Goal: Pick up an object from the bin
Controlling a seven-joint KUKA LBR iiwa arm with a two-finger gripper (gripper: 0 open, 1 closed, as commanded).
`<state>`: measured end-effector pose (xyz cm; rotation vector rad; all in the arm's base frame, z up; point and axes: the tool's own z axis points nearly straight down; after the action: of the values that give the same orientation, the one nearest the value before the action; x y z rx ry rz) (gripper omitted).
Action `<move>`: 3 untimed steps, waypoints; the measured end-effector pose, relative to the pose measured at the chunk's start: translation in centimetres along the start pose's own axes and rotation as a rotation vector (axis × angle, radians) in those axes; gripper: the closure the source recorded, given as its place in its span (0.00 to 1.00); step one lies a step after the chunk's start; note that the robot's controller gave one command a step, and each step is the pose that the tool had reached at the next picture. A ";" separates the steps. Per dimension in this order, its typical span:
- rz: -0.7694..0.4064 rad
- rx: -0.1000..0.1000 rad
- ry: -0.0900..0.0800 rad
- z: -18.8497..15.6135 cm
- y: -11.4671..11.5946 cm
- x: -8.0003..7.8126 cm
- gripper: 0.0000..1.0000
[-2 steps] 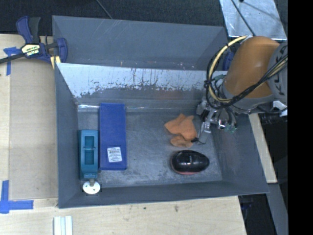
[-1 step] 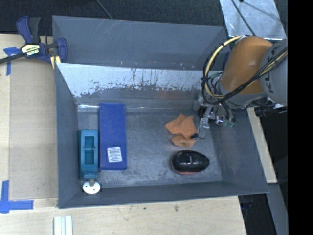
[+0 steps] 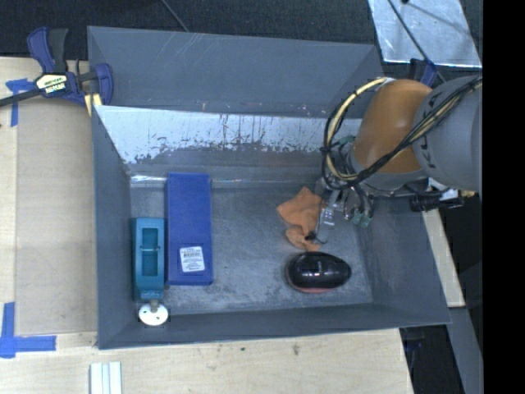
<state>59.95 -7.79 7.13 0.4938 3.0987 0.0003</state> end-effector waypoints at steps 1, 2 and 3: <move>-0.025 0.000 -0.004 -0.1 0.8 -0.3 1.00; -0.025 0.000 -0.004 -0.1 0.8 -0.3 1.00; -0.026 0.000 -0.004 -0.3 0.7 -0.3 1.00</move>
Offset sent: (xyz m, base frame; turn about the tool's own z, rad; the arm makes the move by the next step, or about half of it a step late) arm 0.0000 0.0000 0.0000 0.0000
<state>60.44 -7.17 7.42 0.4536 3.1015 -0.0014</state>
